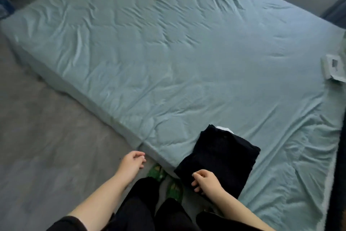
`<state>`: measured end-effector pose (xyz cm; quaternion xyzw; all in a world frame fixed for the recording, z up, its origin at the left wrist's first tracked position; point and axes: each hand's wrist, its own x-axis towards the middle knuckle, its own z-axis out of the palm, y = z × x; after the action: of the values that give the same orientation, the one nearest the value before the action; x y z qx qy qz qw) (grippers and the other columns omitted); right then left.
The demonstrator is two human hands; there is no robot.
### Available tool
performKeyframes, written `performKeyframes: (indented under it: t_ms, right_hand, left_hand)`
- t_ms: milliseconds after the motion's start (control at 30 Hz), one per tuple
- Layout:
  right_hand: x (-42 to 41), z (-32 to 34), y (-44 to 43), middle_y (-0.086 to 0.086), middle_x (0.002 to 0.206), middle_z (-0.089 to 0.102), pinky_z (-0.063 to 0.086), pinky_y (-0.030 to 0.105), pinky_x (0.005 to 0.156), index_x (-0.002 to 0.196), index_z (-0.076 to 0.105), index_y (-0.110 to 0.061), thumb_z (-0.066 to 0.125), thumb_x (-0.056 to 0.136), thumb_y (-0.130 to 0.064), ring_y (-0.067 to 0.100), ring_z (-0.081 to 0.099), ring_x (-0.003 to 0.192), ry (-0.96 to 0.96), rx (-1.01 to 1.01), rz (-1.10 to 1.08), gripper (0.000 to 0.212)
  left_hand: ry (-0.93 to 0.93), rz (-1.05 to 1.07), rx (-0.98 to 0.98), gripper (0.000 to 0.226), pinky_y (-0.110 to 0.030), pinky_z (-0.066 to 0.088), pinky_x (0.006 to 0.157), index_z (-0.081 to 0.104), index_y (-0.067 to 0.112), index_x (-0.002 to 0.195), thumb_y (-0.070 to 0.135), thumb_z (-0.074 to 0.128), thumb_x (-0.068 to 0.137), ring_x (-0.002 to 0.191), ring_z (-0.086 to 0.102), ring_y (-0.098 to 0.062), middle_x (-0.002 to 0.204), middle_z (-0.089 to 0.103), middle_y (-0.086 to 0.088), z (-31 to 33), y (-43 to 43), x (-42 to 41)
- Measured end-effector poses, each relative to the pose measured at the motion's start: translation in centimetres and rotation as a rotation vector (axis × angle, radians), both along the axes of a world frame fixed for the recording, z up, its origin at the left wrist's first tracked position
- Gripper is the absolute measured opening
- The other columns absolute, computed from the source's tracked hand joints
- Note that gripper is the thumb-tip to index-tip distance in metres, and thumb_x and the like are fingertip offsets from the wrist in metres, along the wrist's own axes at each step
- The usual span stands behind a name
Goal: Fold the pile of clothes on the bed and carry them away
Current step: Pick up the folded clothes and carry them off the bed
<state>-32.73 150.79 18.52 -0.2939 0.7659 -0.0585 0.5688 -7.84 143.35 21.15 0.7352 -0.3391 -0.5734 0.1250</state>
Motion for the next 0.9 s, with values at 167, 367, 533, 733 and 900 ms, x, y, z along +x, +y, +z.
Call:
performKeyframes:
  t_ms: [167,367,533,733,900]
  right_hand:
    - [6.7,-0.2,-2.6,0.002,0.068,0.066,0.042,0.021,0.048,0.077,0.060,-0.014,0.052,0.096,-0.019,0.013,0.055,0.049,-0.040,-0.013,0.271,0.021]
    - [19.9,0.3,-7.6,0.005,0.069,0.064,0.042,0.018,0.045,0.086,0.061,-0.014,0.053,0.096,-0.014,0.005,0.054,0.043,-0.103,-0.106,0.575,0.013]
    - [33.1,0.7,-11.9,0.002,0.065,0.064,0.047,0.026,0.055,0.085,0.061,-0.014,0.054,0.095,-0.013,0.015,0.057,0.052,-0.148,-0.143,0.618,0.012]
    - [45.7,1.7,-15.9,0.006,0.069,0.067,0.037,0.021,0.045,0.084,0.063,-0.012,0.055,0.094,-0.015,0.014,0.057,0.049,-0.176,-0.134,0.596,0.013]
    - [49.7,2.5,-20.7,0.010,0.073,0.069,0.038,0.019,0.046,0.086,0.064,-0.008,0.054,0.094,-0.013,0.015,0.058,0.052,-0.130,-0.116,0.593,0.014]
  left_hand:
    - [-0.015,0.464,0.041,0.015,-0.024,0.038,0.054,0.061,0.005,0.102,0.004,0.047,0.098,0.067,0.058,-0.017,0.093,0.066,-0.012,-0.4,6.9,6.4]
    - [-0.049,0.756,0.069,0.013,-0.024,0.040,0.053,0.064,0.015,0.096,0.011,0.052,0.097,0.066,0.063,-0.016,0.083,0.069,-0.002,-1.2,12.8,17.0]
    - [-0.070,0.900,0.071,0.012,-0.017,0.042,0.041,0.063,-0.002,0.101,0.003,0.052,0.097,0.059,0.058,-0.023,0.076,0.065,-0.013,-2.4,14.1,29.1]
    - [-0.089,0.985,0.052,0.016,-0.027,0.048,0.063,0.061,-0.006,0.104,0.000,0.048,0.097,0.071,0.060,-0.028,0.082,0.064,-0.017,-1.2,12.6,41.0]
    - [-0.044,1.019,-0.041,0.013,-0.006,0.035,0.036,0.060,-0.003,0.104,0.003,0.050,0.097,0.065,0.056,-0.020,0.092,0.063,-0.020,0.6,6.5,48.6]
